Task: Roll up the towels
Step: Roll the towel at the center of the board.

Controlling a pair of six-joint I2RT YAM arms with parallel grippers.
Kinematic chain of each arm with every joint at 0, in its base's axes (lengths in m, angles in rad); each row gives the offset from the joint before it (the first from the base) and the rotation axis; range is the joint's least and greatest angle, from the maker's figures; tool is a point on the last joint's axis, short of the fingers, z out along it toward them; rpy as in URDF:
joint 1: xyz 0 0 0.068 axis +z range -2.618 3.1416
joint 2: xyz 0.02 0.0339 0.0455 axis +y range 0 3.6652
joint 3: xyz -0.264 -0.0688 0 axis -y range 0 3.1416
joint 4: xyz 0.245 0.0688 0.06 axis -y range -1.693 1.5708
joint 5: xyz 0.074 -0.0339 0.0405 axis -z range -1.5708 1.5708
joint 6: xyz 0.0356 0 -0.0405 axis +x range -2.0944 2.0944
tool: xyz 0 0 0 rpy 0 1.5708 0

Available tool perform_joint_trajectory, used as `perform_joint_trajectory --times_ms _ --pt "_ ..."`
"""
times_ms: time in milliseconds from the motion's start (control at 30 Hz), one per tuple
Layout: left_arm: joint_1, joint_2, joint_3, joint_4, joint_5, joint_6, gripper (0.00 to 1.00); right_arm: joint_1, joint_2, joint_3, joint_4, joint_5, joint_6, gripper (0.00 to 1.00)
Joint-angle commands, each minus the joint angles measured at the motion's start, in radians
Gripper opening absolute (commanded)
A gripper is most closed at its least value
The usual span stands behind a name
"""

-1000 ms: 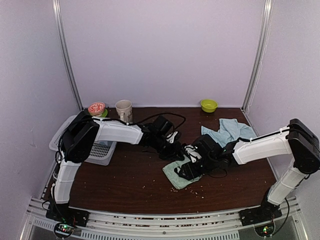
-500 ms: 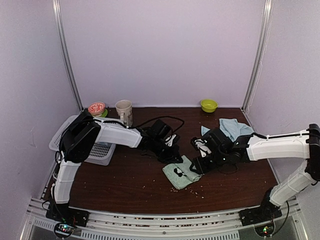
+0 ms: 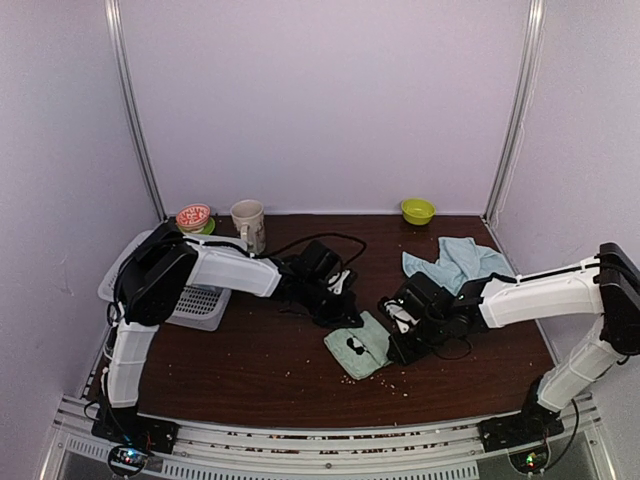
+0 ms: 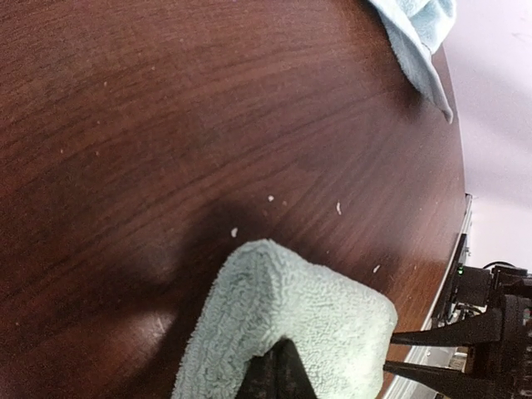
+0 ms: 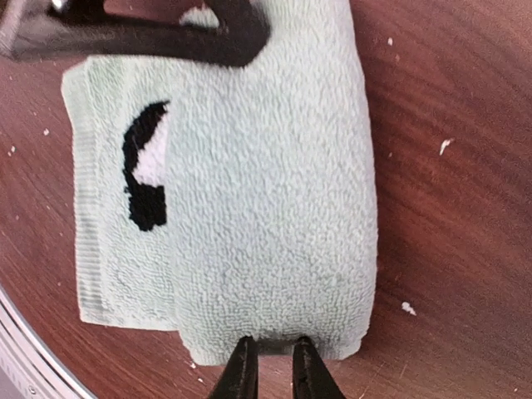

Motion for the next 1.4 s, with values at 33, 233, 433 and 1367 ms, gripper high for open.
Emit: perform_joint_trajectory --times_ms 33,233,433,1367 --pt "0.005 -0.007 -0.057 -0.131 -0.044 0.048 0.0 0.01 0.046 -0.017 -0.079 0.035 -0.019 0.17" --pt "0.005 -0.01 -0.115 -0.112 -0.036 0.06 0.0 0.009 0.005 -0.011 -0.077 0.013 -0.016 0.32" --pt "0.004 -0.03 -0.143 -0.097 -0.043 0.069 0.0 -0.076 -0.106 0.022 0.0 -0.112 0.029 0.56" --pt "0.002 -0.03 -0.159 -0.142 -0.12 0.192 0.0 -0.315 0.232 -0.104 0.487 -0.65 0.188 0.54"
